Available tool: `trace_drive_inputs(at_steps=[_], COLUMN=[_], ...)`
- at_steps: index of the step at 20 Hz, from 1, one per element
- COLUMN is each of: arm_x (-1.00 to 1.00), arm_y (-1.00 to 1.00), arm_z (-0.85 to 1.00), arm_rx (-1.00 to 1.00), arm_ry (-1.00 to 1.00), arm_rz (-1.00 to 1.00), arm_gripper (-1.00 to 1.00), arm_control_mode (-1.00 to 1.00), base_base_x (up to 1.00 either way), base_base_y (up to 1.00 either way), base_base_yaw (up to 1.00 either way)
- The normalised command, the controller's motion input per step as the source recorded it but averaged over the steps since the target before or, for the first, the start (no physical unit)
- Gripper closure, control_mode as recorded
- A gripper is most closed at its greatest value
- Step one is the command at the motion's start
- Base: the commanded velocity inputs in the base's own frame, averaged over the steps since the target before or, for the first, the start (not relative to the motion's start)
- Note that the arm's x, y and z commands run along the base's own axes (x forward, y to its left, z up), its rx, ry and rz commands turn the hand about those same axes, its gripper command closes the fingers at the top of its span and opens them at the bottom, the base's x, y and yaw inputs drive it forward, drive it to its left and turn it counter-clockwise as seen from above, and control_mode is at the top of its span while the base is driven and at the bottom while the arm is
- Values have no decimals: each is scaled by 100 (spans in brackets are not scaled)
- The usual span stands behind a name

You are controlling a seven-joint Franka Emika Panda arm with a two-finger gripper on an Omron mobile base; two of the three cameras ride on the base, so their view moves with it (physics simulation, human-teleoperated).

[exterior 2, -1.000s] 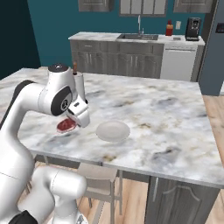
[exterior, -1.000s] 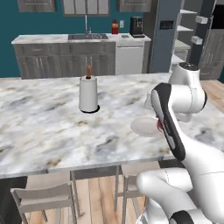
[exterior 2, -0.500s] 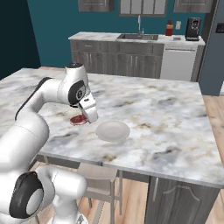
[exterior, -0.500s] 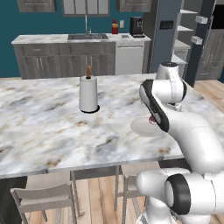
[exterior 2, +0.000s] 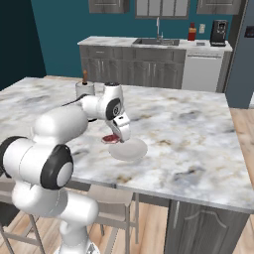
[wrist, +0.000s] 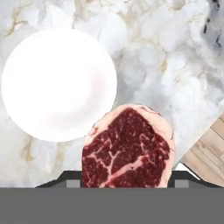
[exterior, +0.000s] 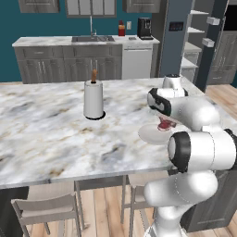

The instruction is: Take the steak from the fridge and place it on the digital scale on the counter by the fridge. Wait a few seconds for a reading, then move it to the plate on the dining counter.

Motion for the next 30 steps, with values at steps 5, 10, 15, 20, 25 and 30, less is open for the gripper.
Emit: trace_drive_inputs(at_steps=[5, 10, 15, 20, 25, 30], arm_x=[77, 64, 24, 0, 7, 16], arm_y=[-2, 0, 0, 0, 0, 0], arm_z=[-86, -61, -53, -33, -14, 0], arm_rx=[0, 0, 0, 0, 0, 0], arm_ry=[0, 0, 0, -2, -6, -15], arm_rz=[0, 0, 0, 0, 0, 0], arm_gripper=[100, 100, 100, 100, -100, -100], arm_control_mode=[-100, -100, -100, -100, -100, -100], base_base_x=[0, 0, 0, 0, 0, 0], base_base_y=[0, 0, 0, 0, 0, 0], base_base_yaw=[0, 0, 0, 0, 0, 0])
